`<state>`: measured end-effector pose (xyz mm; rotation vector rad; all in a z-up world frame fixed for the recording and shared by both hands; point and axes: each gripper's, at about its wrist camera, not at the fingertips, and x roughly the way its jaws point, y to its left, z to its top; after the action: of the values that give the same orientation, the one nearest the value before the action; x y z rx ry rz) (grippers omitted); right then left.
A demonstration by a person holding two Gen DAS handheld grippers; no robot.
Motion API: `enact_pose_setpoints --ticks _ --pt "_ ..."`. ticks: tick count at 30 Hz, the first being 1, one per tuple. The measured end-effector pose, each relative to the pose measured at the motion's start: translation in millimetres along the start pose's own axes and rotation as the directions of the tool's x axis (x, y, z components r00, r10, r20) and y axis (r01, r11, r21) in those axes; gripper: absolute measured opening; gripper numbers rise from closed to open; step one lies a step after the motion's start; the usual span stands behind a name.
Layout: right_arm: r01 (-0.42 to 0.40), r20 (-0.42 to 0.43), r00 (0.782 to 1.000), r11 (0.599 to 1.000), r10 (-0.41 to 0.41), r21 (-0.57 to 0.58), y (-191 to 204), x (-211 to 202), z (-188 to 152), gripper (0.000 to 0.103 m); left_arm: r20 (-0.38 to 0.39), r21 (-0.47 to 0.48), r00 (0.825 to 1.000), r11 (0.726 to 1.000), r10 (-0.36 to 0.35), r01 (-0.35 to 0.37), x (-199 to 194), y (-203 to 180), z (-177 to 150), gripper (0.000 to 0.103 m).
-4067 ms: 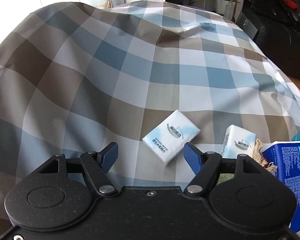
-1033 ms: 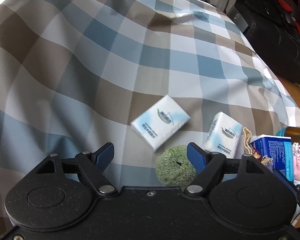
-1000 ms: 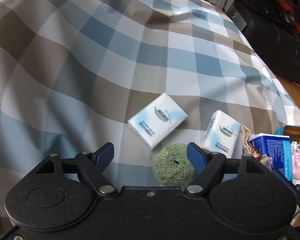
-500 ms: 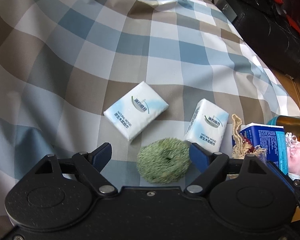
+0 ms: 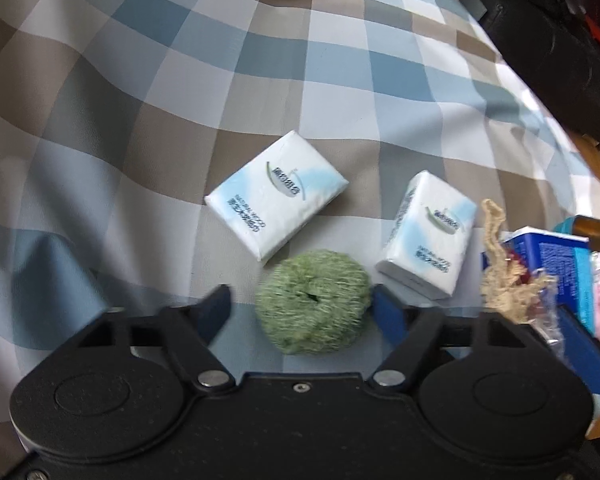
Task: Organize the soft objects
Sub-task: 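Grasp the green knitted ball with the left tool while right tool holds the bag, then carry both items over the gold tray and open the left tool to drop the ball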
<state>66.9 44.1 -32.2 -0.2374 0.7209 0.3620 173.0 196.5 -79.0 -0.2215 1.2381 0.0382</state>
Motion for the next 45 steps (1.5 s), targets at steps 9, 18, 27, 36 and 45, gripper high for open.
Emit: enact_pose_setpoints --ticks 9,18,27,36,45 --pt "-0.012 0.025 1.0 0.996 0.015 -0.089 23 8 -2 0.018 0.052 -0.16 0.996 0.985 0.076 -0.067 -20 37 5 0.054" --pt "-0.05 0.015 0.999 0.989 0.053 -0.136 35 14 -8 0.053 -0.01 -0.263 1.0 0.965 0.021 -0.023 -6 53 6 0.055" --pt "-0.057 -0.078 0.996 0.993 0.05 -0.098 29 39 -8 0.069 -0.006 -0.266 1.0 0.963 0.03 -0.03 -7 55 6 0.055" --pt "-0.046 -0.126 0.991 0.994 0.033 -0.097 32 54 -11 0.055 -0.005 -0.267 0.999 0.963 0.032 -0.032 -8 56 7 0.055" --pt "-0.059 -0.073 0.996 0.997 0.054 -0.056 26 31 -1 0.053 0.013 -0.271 0.999 0.962 0.034 -0.029 -14 57 8 0.055"
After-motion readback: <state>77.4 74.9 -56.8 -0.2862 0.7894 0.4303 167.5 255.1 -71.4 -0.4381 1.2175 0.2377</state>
